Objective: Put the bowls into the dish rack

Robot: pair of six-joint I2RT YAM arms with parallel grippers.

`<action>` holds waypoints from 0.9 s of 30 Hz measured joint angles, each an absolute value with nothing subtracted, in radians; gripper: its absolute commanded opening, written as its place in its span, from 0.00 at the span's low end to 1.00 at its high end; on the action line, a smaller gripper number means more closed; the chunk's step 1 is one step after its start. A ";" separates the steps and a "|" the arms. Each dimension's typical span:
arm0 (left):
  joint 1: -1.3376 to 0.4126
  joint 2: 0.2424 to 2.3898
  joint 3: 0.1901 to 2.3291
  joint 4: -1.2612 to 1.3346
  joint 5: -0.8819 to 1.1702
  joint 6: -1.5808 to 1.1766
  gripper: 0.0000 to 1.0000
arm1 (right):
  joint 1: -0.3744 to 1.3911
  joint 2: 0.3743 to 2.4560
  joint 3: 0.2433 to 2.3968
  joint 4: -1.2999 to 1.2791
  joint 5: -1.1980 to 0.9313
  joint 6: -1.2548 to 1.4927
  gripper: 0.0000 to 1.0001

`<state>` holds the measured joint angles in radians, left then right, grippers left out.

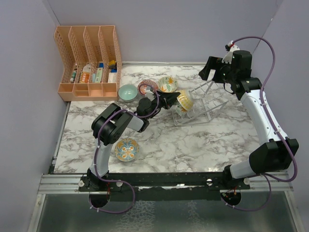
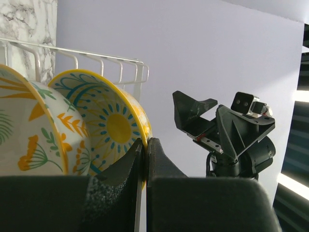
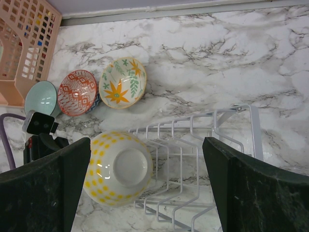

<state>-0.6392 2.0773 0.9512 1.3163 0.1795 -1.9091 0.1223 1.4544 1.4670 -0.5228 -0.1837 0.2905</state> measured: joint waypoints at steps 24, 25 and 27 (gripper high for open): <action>-0.639 2.097 0.995 1.242 0.260 -1.882 0.17 | 0.122 1.454 1.467 -0.523 -0.189 0.291 0.99; -0.639 2.097 1.000 1.236 0.264 -1.879 0.18 | 0.122 1.454 1.467 -0.523 -0.189 0.290 0.99; -0.639 2.097 1.013 1.219 0.271 -1.874 0.21 | 0.122 1.454 1.467 -0.523 -0.189 0.291 0.99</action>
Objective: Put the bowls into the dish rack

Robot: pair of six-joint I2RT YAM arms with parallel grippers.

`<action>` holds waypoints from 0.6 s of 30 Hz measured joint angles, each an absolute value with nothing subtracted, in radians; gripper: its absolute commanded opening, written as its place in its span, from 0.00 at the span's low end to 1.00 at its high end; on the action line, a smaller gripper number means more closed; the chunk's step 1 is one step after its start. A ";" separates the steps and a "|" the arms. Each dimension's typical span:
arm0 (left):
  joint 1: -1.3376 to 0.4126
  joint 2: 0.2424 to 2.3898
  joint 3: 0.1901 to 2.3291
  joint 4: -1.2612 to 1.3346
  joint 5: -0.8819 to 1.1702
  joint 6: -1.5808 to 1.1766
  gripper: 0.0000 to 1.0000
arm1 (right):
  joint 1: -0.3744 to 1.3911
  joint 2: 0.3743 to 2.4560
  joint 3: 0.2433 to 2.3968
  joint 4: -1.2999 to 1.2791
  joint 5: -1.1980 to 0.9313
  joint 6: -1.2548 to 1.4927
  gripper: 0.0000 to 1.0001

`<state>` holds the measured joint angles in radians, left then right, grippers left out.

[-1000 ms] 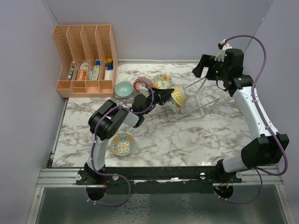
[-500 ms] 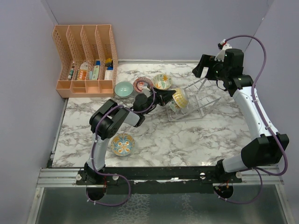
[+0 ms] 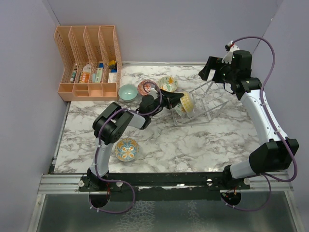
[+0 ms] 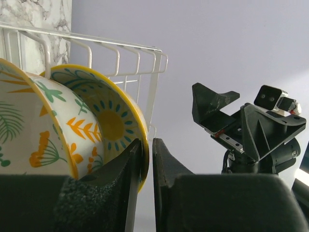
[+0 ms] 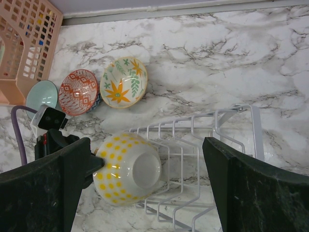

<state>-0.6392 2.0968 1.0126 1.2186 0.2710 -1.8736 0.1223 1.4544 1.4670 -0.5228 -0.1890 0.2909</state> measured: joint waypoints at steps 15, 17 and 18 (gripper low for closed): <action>-0.623 2.080 1.063 1.035 0.343 -1.810 0.31 | 0.122 1.454 1.467 -0.523 -0.197 0.291 0.99; -0.618 2.068 1.066 1.005 0.352 -1.796 0.31 | 0.122 1.454 1.467 -0.523 -0.197 0.291 0.99; -0.616 2.062 1.068 0.988 0.356 -1.788 0.32 | 0.122 1.454 1.467 -0.523 -0.197 0.291 0.99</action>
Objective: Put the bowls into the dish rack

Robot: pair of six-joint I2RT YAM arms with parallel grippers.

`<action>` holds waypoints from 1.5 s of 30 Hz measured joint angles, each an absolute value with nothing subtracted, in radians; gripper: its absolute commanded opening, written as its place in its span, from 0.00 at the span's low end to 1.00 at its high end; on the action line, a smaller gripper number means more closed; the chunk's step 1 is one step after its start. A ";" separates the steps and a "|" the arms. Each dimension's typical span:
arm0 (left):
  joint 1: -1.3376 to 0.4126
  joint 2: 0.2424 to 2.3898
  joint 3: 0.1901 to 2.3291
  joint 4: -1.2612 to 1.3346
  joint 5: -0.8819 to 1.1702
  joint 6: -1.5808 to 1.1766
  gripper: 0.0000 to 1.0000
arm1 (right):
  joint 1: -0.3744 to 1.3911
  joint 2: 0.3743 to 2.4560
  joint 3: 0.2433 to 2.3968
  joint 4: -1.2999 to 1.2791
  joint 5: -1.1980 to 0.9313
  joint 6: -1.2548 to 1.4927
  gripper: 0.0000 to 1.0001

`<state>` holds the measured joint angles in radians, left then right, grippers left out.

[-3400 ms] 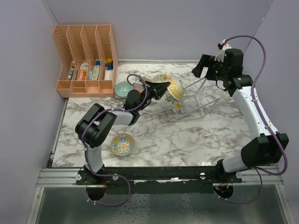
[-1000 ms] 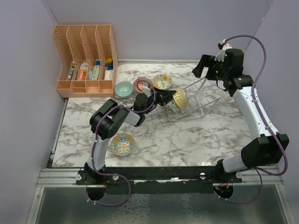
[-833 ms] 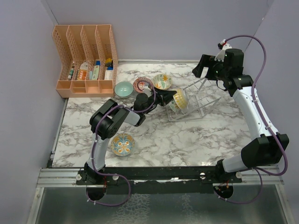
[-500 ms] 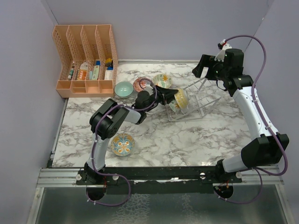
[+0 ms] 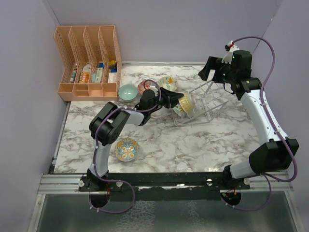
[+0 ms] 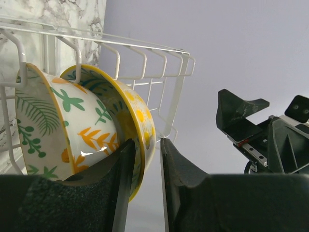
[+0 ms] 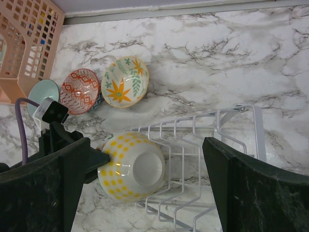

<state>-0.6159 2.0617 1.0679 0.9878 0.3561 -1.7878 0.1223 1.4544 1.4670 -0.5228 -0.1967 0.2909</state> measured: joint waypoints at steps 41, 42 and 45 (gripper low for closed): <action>-0.440 1.772 1.176 0.240 0.443 -1.275 0.99 | 0.122 1.454 1.467 -0.522 -0.224 0.292 0.99; -0.431 1.744 1.175 0.207 0.441 -1.250 0.99 | 0.122 1.454 1.467 -0.522 -0.224 0.292 0.99; -0.413 1.647 1.171 0.104 0.432 -1.168 0.99 | 0.122 1.454 1.467 -0.522 -0.226 0.292 0.99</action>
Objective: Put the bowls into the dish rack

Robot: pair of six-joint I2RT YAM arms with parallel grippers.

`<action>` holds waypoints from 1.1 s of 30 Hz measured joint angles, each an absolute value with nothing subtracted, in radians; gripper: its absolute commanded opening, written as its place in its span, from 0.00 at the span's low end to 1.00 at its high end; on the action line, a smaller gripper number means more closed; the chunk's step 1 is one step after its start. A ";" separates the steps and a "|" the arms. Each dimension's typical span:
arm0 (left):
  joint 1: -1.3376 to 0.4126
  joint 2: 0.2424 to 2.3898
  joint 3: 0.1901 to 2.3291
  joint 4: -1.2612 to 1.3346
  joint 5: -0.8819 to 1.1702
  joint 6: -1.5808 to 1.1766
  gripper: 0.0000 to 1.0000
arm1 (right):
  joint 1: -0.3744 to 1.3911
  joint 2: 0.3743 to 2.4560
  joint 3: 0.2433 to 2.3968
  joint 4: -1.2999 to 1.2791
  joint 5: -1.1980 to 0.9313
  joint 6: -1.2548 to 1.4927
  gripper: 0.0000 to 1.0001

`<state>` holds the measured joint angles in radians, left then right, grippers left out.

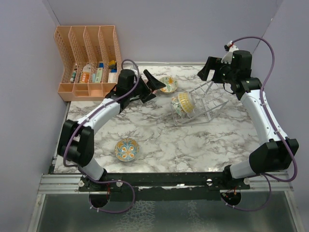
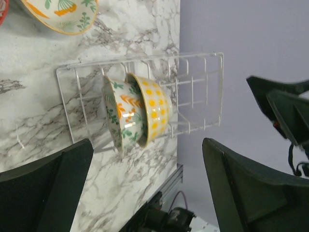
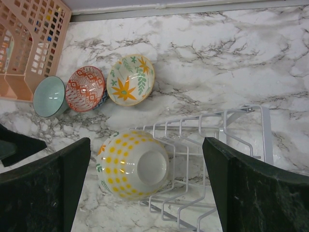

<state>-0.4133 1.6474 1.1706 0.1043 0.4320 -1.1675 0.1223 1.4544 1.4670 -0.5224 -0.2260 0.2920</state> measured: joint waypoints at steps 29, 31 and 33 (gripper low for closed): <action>-0.717 1.206 0.899 -0.852 0.076 -0.847 0.58 | 0.122 1.496 1.497 -0.520 -0.278 0.318 0.99; -0.728 1.203 0.873 -0.851 0.050 -0.851 0.56 | 0.122 1.496 1.497 -0.517 -0.282 0.320 0.99; -0.738 1.205 0.843 -0.839 0.032 -0.851 0.56 | 0.122 1.496 1.497 -0.516 -0.282 0.321 0.99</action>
